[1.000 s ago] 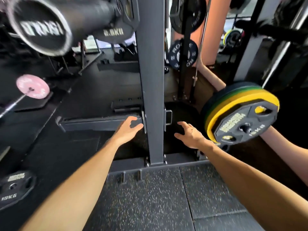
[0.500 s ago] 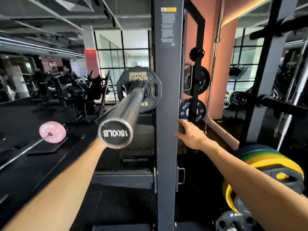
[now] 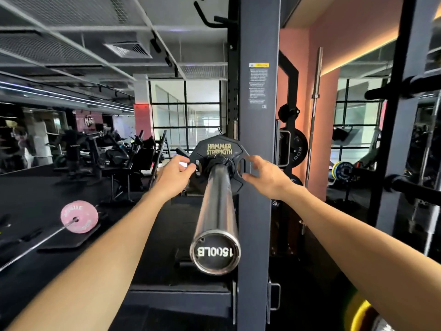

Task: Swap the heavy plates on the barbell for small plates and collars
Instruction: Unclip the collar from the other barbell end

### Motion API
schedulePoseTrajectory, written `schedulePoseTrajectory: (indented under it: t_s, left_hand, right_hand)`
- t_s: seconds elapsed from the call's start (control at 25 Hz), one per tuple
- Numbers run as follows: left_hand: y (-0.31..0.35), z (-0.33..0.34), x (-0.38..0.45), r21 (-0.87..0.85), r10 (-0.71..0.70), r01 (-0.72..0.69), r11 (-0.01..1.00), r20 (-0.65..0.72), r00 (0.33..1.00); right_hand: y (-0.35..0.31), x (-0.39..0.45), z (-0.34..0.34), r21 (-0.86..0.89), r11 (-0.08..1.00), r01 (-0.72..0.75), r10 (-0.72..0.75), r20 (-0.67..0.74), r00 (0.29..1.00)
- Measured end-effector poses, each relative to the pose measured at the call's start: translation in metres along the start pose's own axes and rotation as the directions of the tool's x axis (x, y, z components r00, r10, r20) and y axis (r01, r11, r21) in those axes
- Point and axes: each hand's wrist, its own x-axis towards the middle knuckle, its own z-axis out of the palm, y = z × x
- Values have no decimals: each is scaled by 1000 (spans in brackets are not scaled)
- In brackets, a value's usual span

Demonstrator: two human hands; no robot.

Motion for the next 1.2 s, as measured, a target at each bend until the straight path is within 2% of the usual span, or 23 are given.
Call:
schedulePoseTrajectory:
  t_s: [0.16,0.36,0.48,0.6,0.68,0.92,1.04,1.2]
  left_hand:
    - [-5,10,10,13,37,-39,999,90,995]
    - [-9,26,18,-132,70,-50,990,152,986]
    - [-2,31,22,-264,7,28,964,130,992]
    - [2,35,29,-453,-87,134,881,124,989]
    - [2,38,31,-515,-110,158,842,123,986]
    - [8,39,41,-518,-93,149,842,132,987]
    - [13,42,37,-448,-100,188,874,213,972]
    - [20,44,30,-488,-72,174,856,220,973]
  right_hand:
    - [-27,10,8,86,996,31,-32,13,999]
    - [-39,20,22,104,994,22,-24,19,1000]
    - [-41,21,24,48,999,1,-3,34,999]
    - [-40,19,29,42,999,-27,27,-8,1000]
    - [-39,19,35,10,999,-42,43,-37,998]
    - [-28,22,36,98,987,-126,132,-57,990]
    - [-30,23,36,147,983,-114,125,-70,990]
    - [-28,25,40,166,980,-110,124,-78,989]
